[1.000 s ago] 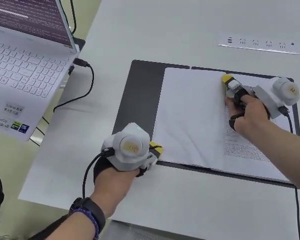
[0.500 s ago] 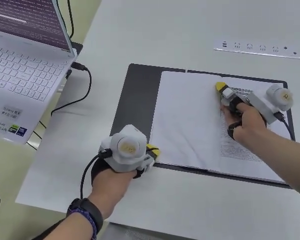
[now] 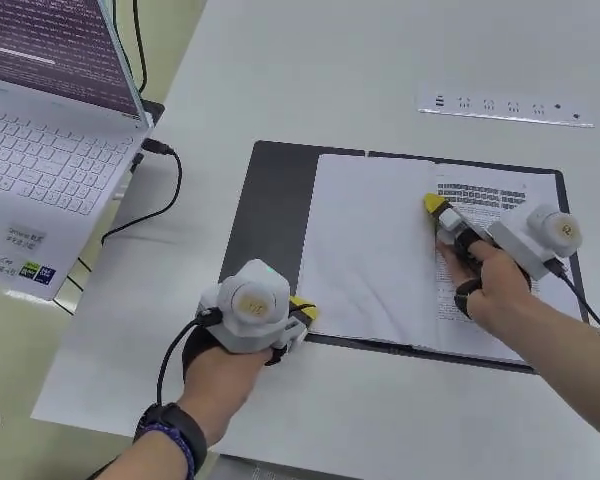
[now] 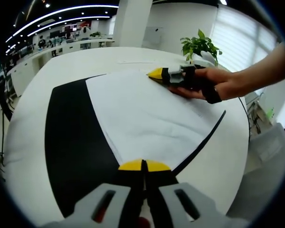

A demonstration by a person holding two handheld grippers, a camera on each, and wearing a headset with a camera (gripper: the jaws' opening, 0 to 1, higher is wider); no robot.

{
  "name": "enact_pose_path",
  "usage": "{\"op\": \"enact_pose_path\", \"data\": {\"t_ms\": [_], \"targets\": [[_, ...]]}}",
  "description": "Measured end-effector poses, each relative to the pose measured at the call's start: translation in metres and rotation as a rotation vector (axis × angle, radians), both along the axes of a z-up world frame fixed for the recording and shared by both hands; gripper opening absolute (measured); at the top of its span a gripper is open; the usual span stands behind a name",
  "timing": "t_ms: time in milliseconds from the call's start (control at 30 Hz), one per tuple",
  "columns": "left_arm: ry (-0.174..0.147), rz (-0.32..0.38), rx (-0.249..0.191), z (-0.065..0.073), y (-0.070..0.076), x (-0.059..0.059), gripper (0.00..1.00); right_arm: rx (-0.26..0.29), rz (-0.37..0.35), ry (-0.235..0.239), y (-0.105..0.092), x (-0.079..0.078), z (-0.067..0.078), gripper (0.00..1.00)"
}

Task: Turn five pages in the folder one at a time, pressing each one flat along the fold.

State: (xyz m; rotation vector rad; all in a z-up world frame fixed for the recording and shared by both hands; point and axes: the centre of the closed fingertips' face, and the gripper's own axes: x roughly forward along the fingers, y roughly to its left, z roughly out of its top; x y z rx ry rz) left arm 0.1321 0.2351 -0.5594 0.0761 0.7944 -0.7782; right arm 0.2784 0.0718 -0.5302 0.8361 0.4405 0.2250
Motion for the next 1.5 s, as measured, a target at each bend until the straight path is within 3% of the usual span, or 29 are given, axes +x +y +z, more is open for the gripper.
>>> {"op": "enact_pose_path", "data": {"t_ms": [367,700,1100,1500], "targets": [[-0.008,0.002,-0.018,0.000,0.000,0.000,0.00,-0.041,0.057,-0.036,0.006,-0.031,0.000,0.00],[-0.033,0.015,0.022,0.000,-0.002,-0.002,0.00,-0.036,0.069,-0.037,0.007,-0.057,-0.001,0.00],[-0.033,0.021,0.014,0.001,0.000,-0.001,0.00,-0.038,0.093,-0.046,0.010,-0.098,-0.007,0.00],[-0.038,0.038,0.013,0.000,-0.001,-0.002,0.00,-0.055,0.118,-0.032,0.014,-0.123,-0.014,0.00]]}}
